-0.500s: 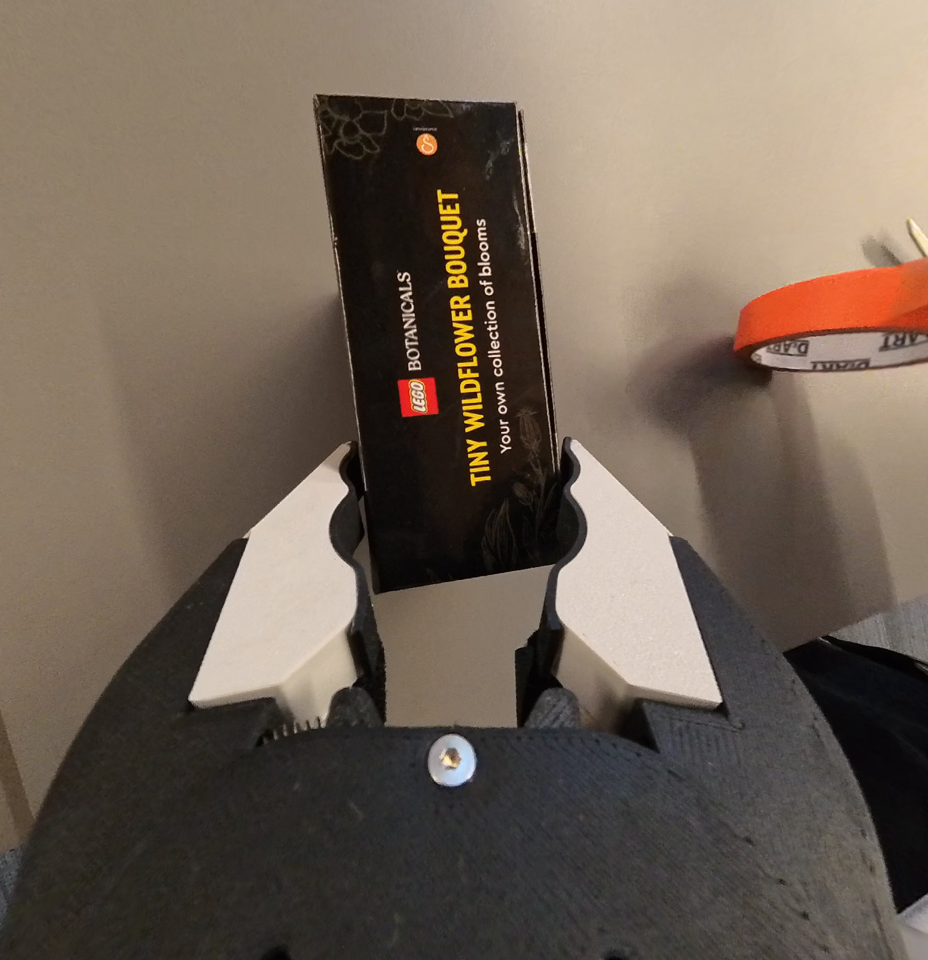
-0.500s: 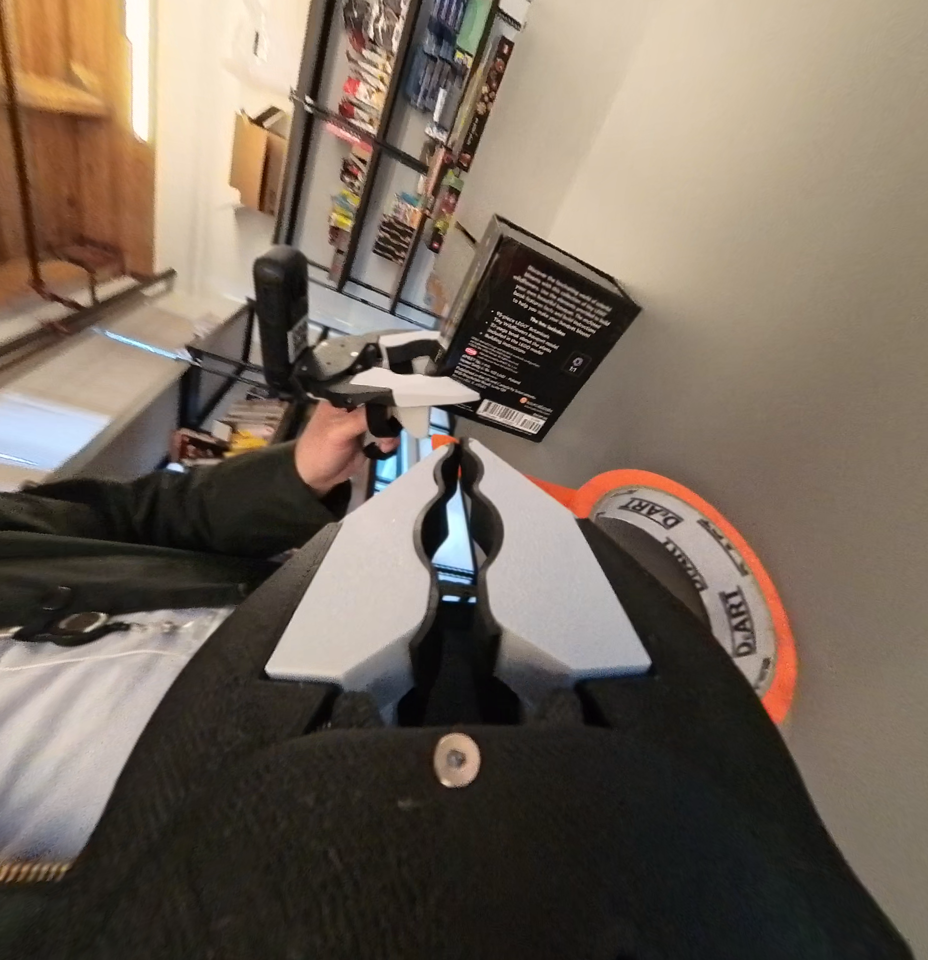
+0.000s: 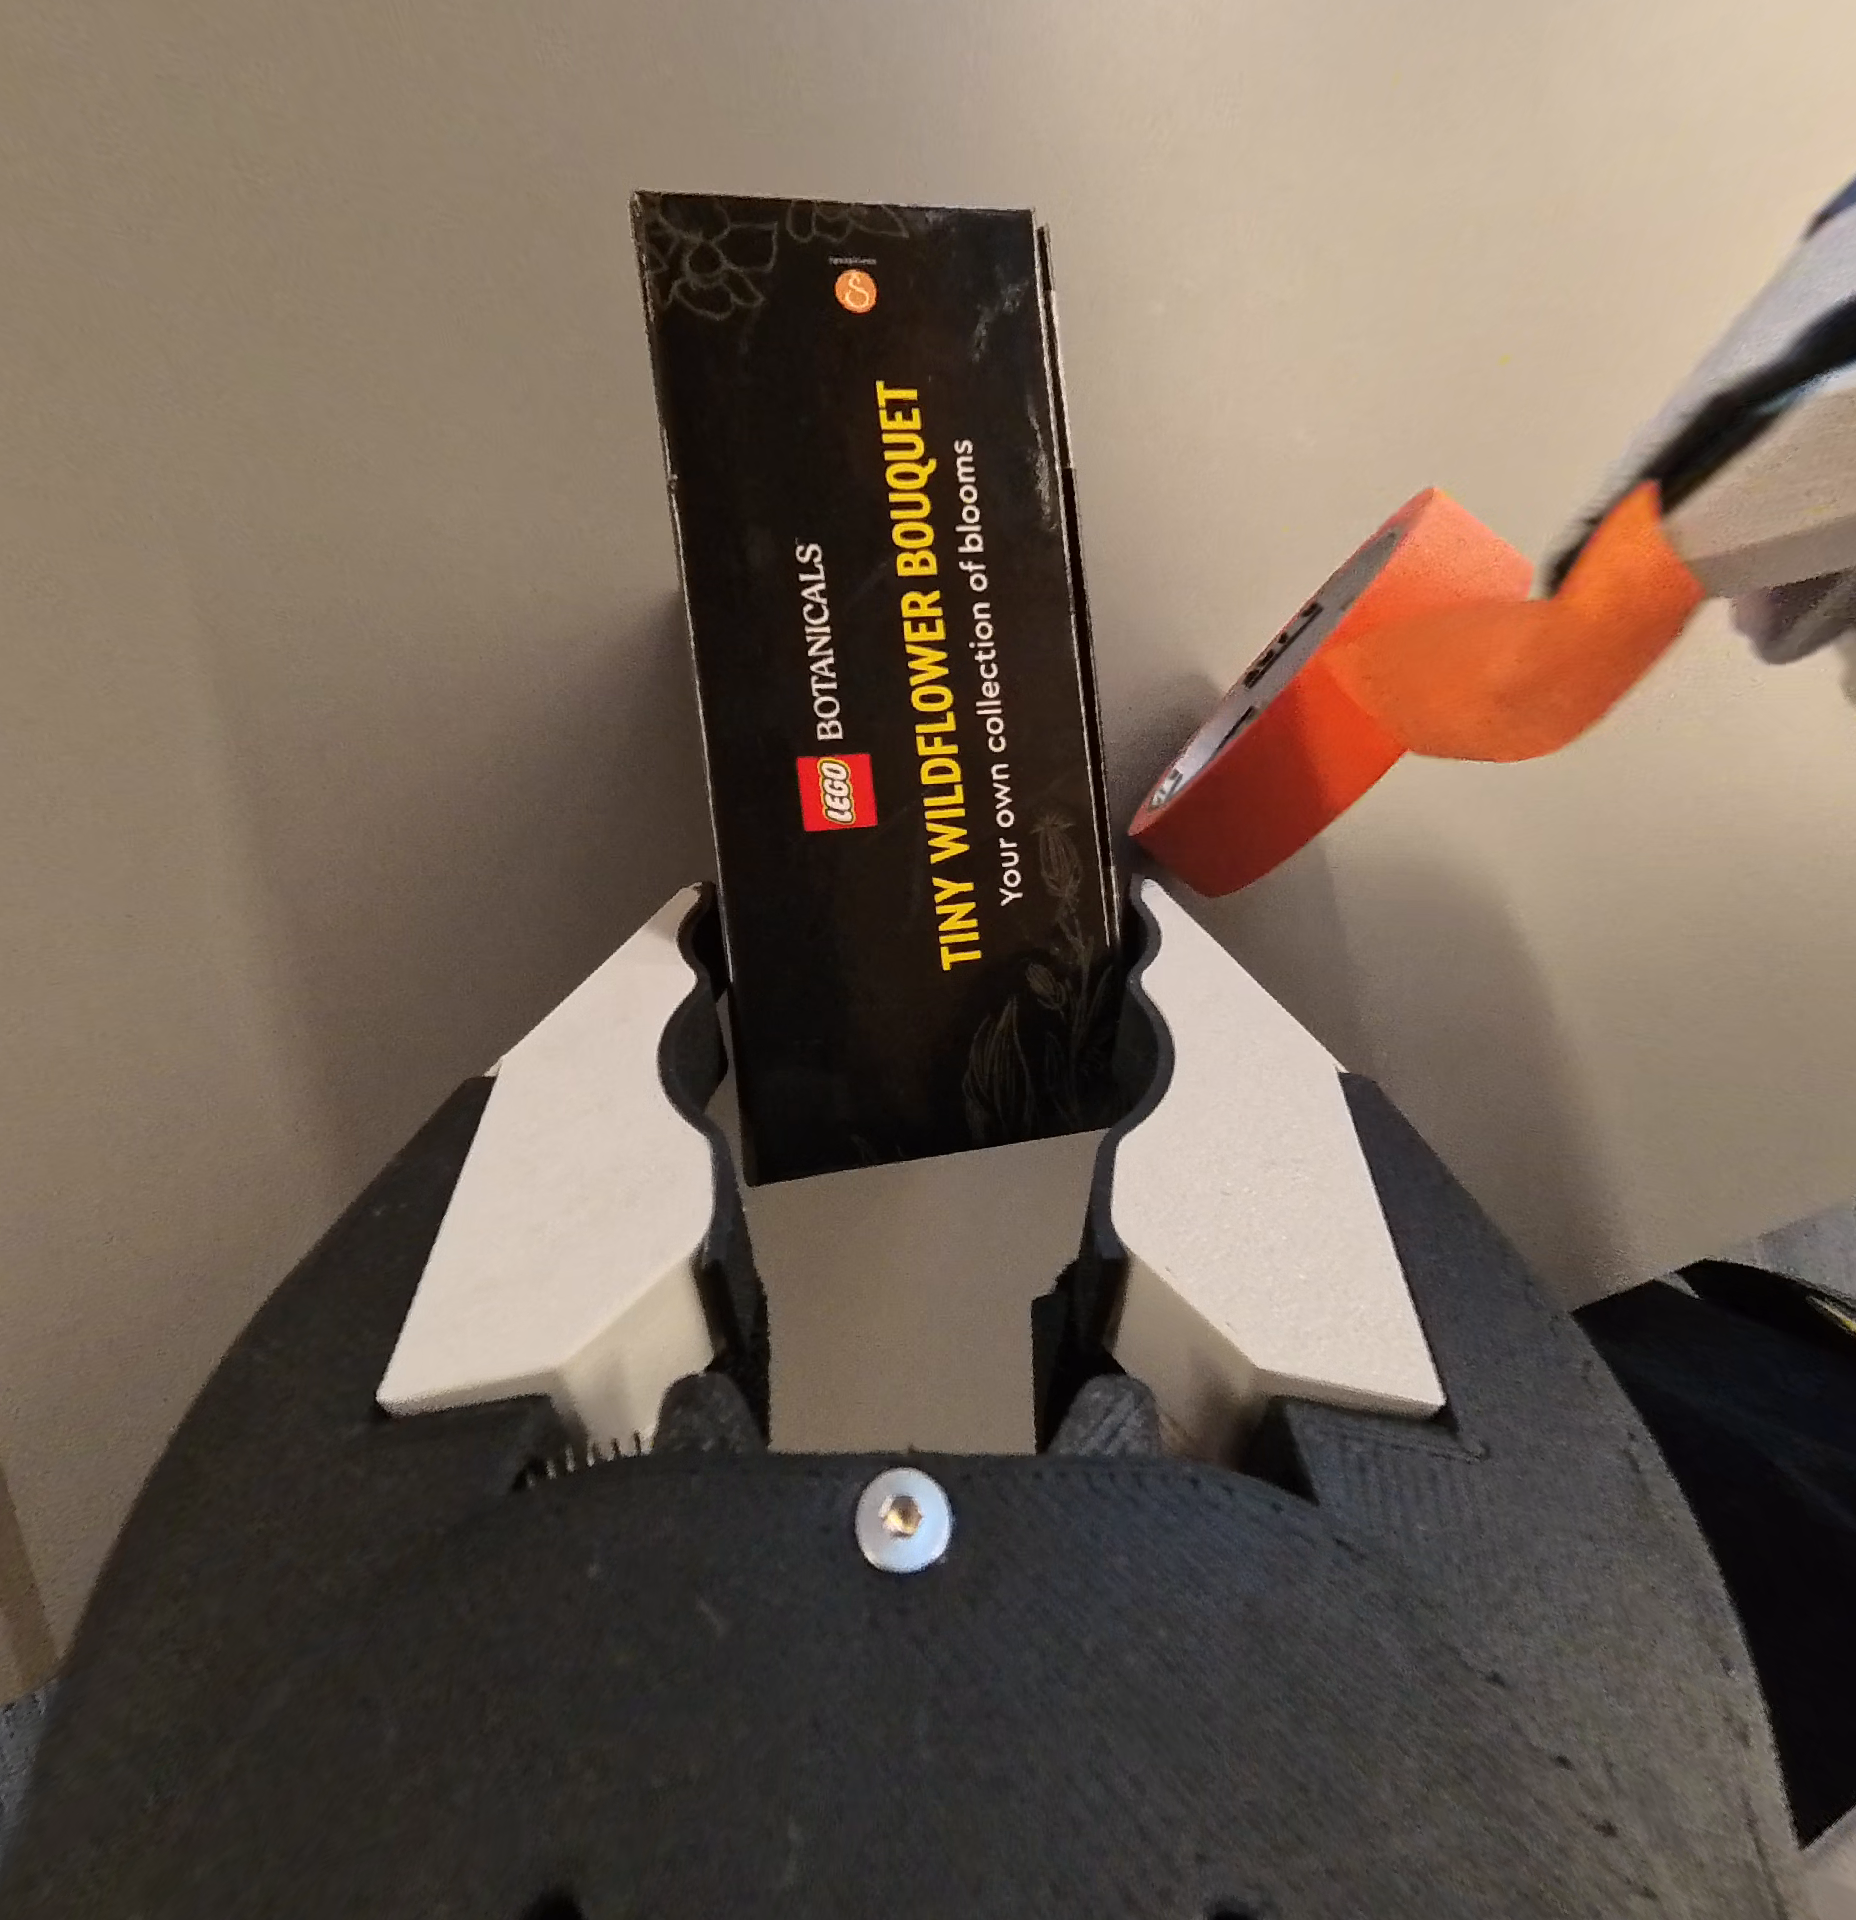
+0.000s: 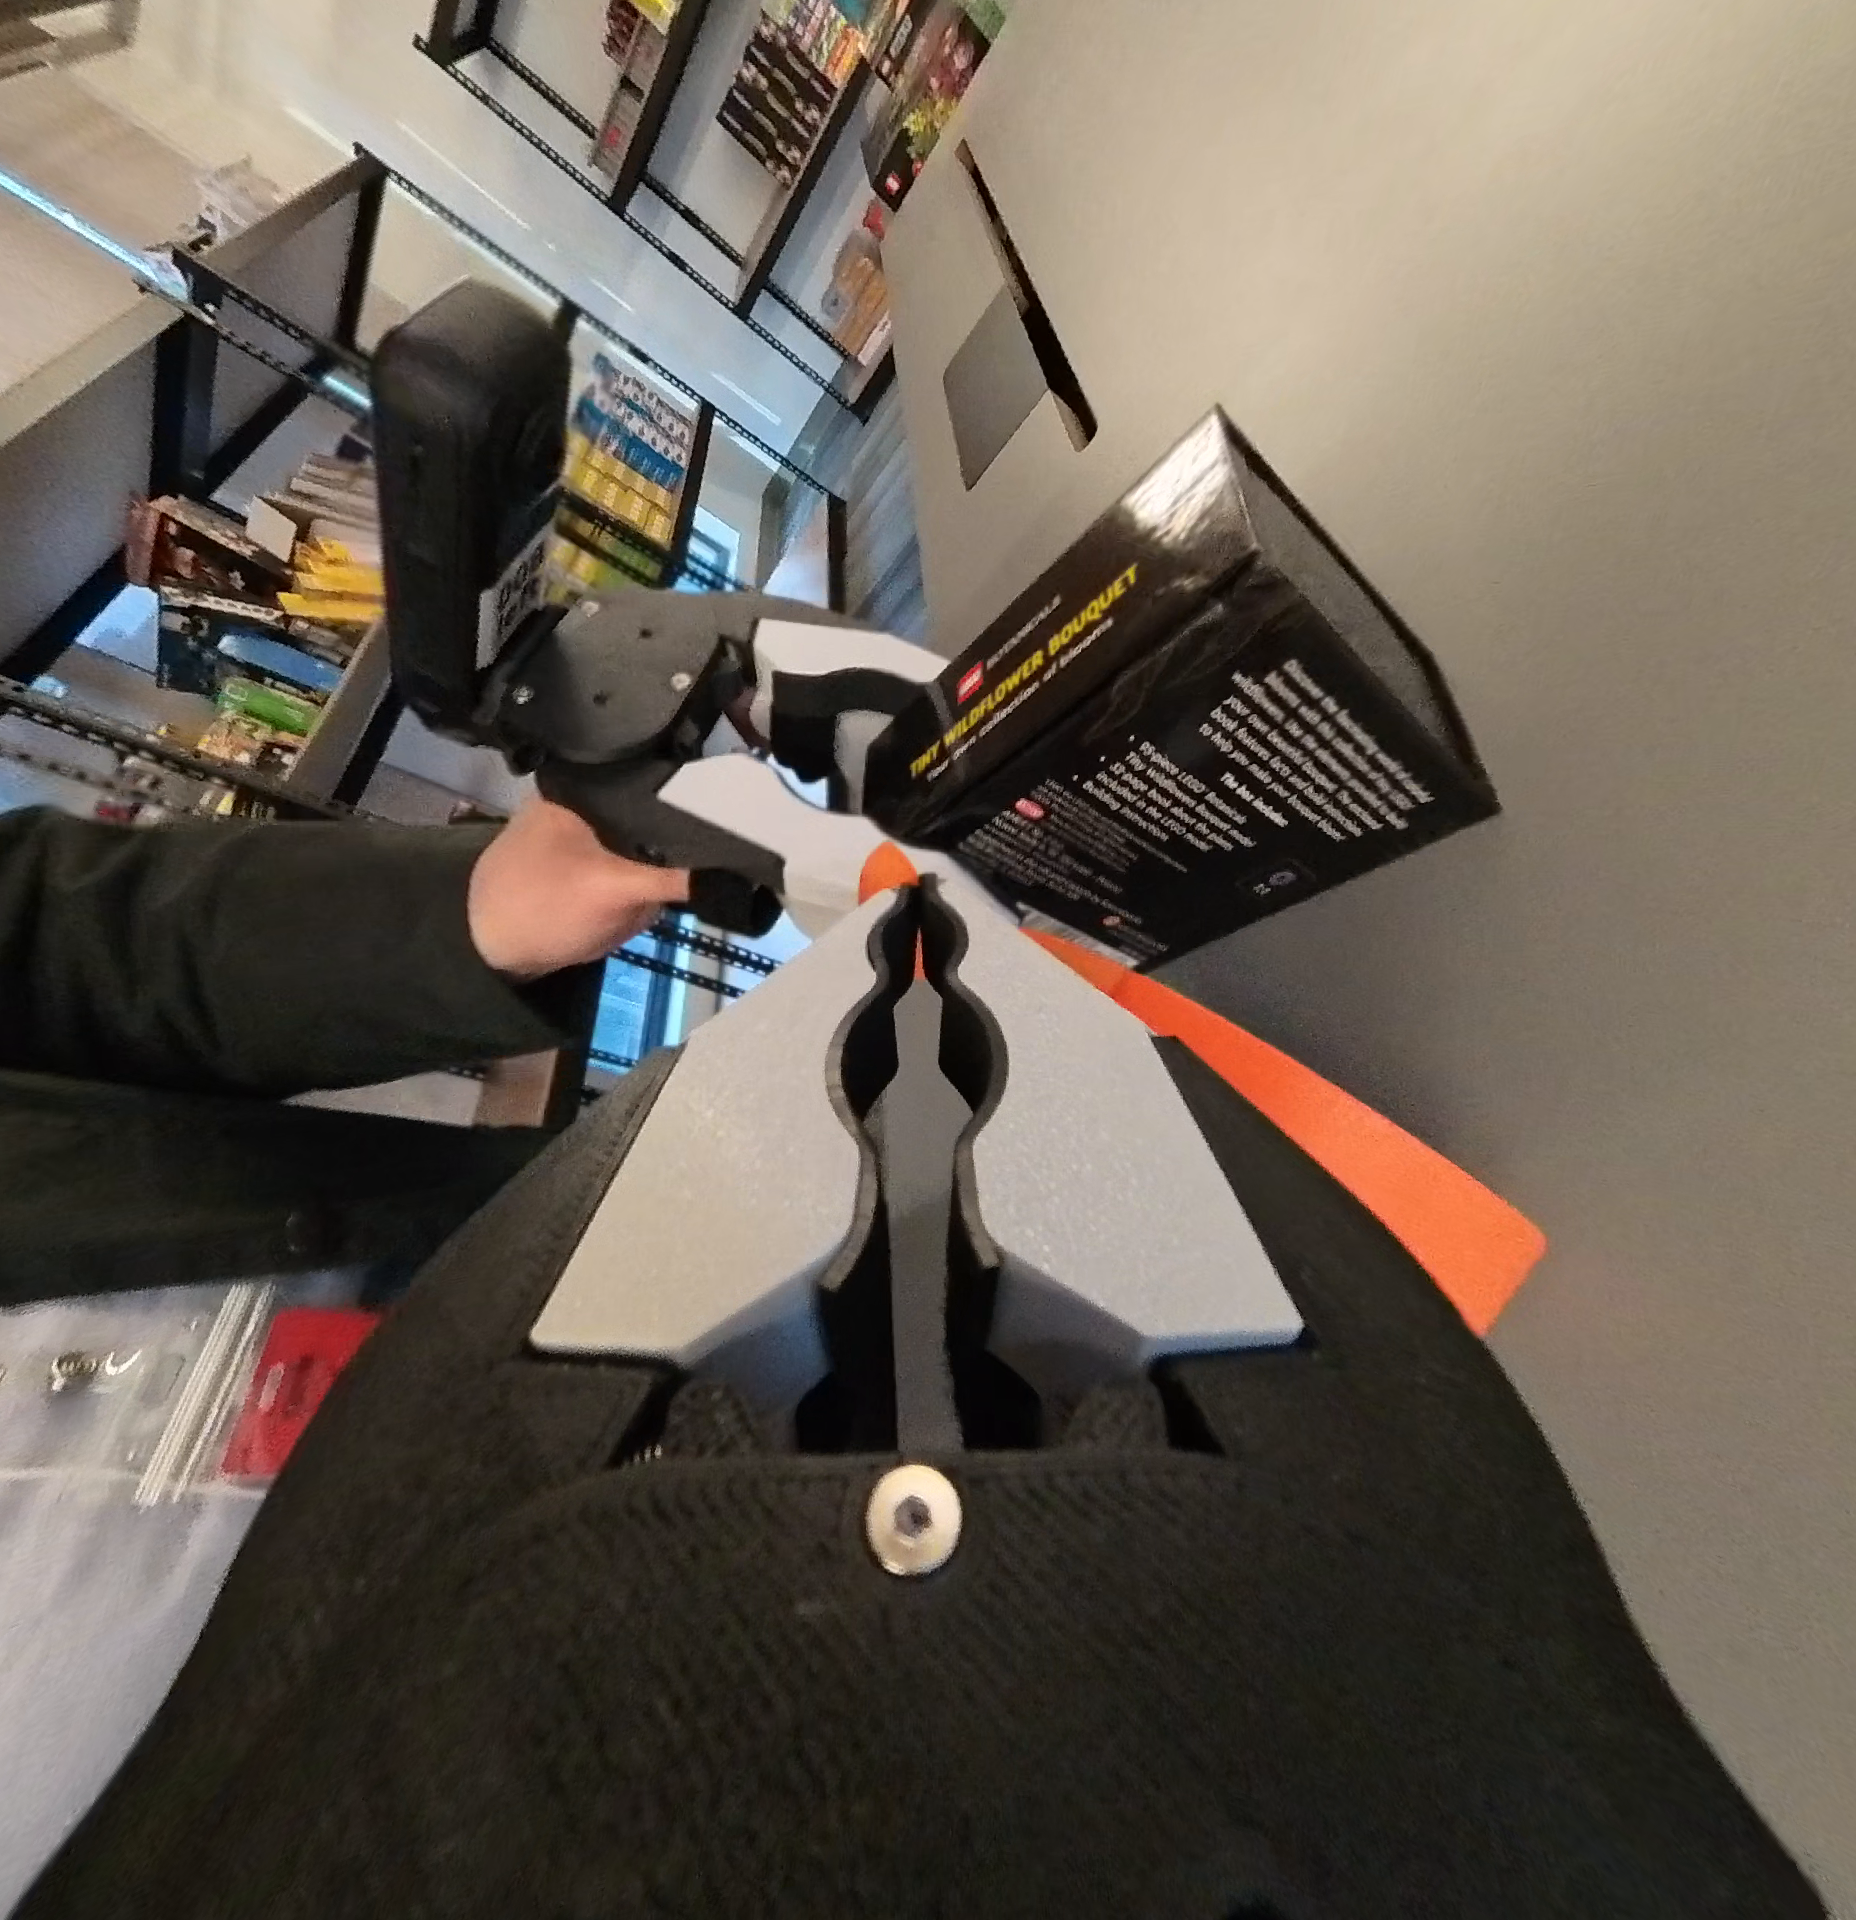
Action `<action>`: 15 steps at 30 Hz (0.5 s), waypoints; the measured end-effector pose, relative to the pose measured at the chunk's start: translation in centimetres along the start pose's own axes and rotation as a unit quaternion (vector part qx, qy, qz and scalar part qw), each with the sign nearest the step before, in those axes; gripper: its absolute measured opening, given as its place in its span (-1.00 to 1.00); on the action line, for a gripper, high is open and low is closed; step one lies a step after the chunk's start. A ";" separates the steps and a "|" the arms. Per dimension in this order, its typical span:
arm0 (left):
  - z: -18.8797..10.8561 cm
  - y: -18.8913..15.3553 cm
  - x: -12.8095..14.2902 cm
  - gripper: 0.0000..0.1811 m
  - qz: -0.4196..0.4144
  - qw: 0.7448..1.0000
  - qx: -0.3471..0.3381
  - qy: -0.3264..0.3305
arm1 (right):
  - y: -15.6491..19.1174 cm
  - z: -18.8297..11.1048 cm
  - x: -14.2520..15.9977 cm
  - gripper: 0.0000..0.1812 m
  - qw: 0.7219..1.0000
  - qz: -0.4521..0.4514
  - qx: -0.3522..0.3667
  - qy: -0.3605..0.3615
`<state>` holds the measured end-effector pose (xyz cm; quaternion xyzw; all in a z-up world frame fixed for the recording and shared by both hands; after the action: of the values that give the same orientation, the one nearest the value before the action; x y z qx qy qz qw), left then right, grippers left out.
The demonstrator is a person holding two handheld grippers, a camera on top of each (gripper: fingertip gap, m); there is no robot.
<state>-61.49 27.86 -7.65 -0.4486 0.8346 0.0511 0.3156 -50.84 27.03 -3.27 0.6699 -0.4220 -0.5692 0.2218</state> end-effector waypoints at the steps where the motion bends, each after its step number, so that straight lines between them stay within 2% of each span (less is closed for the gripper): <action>1: 0.0 0.0 0.0 -0.18 0.000 1.000 0.000 0.000 | -0.1 0.5 -0.4 -1.00 1.000 0.005 -0.001 -0.005; 7: 0.0 -0.1 0.0 -0.18 0.002 1.000 -0.001 0.007 | -0.5 1.3 -1.7 -1.00 0.999 0.012 0.028 -0.015; 15: 0.0 0.0 0.0 -0.17 0.003 1.000 0.000 0.009 | 0.3 0.4 -2.0 -1.00 1.000 -0.004 0.026 -0.009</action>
<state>-61.48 27.82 -7.67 -0.4466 0.8386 0.0480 0.3081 -51.30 28.51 -1.97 0.6716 -0.4362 -0.5651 0.1983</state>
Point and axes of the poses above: each gripper's, where its closed fingertips meet, z out along the fingers, x out of its underside, y = z × x across the jaws, the point moved 3 cm from there along -z, back along the fingers, and after that the axes turned 2 degrees about -y, right-handed, at the moved point
